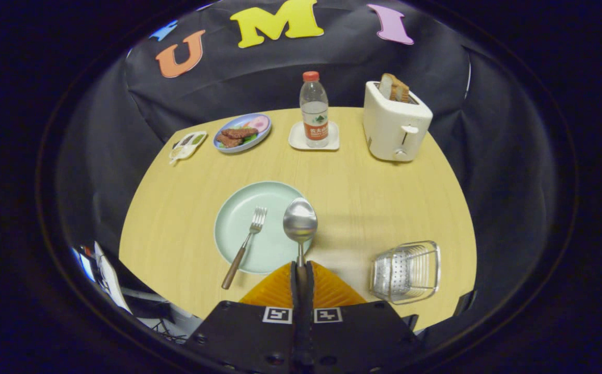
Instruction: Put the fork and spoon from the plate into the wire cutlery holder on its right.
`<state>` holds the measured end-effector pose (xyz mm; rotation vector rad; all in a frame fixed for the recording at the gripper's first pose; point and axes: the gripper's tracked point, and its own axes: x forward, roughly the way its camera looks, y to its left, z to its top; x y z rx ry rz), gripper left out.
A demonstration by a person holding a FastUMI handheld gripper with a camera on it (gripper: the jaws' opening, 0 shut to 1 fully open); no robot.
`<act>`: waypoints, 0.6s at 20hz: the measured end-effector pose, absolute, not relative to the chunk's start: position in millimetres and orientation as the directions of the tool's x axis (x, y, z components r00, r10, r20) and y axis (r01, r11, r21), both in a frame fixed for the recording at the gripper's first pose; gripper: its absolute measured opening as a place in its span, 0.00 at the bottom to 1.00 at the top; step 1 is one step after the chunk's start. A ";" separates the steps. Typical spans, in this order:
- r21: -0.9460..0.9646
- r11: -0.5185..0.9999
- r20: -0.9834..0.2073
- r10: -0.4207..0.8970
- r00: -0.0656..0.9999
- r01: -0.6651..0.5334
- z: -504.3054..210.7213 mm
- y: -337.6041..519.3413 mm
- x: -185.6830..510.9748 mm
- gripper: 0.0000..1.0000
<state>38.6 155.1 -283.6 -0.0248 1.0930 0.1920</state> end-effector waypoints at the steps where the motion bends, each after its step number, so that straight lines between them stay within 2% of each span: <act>1: 0.075 0.985 -0.887 0.138 0.440 -0.157 -272.2 139.7 35.8 0.01; 6: 0.047 0.994 -0.922 0.082 0.379 -0.101 -244.5 57.6 19.1 0.01; 12: 0.050 0.998 -0.965 0.058 0.258 -0.041 -266.5 8.6 2.6 0.01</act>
